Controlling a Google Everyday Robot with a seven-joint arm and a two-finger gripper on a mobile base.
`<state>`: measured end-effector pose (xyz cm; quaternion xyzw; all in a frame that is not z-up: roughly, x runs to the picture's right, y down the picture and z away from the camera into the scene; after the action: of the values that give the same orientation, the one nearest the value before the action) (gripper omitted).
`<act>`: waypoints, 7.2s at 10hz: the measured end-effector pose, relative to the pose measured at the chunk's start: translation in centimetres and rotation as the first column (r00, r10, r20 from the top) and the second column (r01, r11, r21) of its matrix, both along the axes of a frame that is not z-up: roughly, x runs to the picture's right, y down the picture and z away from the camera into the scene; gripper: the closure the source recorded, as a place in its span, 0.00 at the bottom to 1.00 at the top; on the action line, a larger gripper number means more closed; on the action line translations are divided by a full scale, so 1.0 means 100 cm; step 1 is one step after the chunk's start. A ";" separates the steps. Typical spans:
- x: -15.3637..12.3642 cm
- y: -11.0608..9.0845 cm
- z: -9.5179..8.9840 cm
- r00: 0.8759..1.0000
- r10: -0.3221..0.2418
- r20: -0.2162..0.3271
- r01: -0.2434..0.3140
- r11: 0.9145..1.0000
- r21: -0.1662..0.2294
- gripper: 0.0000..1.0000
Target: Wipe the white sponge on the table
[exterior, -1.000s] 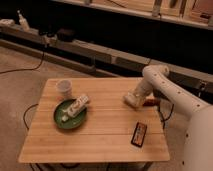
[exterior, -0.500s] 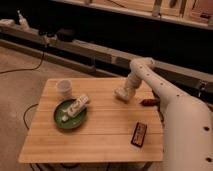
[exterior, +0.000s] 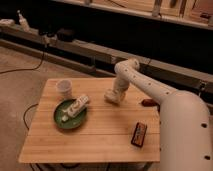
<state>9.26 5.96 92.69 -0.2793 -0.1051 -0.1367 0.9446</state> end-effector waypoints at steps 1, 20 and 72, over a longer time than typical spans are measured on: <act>-0.004 0.011 -0.008 1.000 -0.021 0.016 0.021 1.000 -0.003 0.52; 0.145 -0.006 0.001 0.947 0.257 -0.192 -0.254 0.966 0.041 0.52; 0.125 0.042 -0.037 0.989 0.133 -0.061 -0.132 0.991 0.027 0.52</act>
<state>21.73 10.15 89.04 -0.2653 -0.0921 -0.0659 0.9575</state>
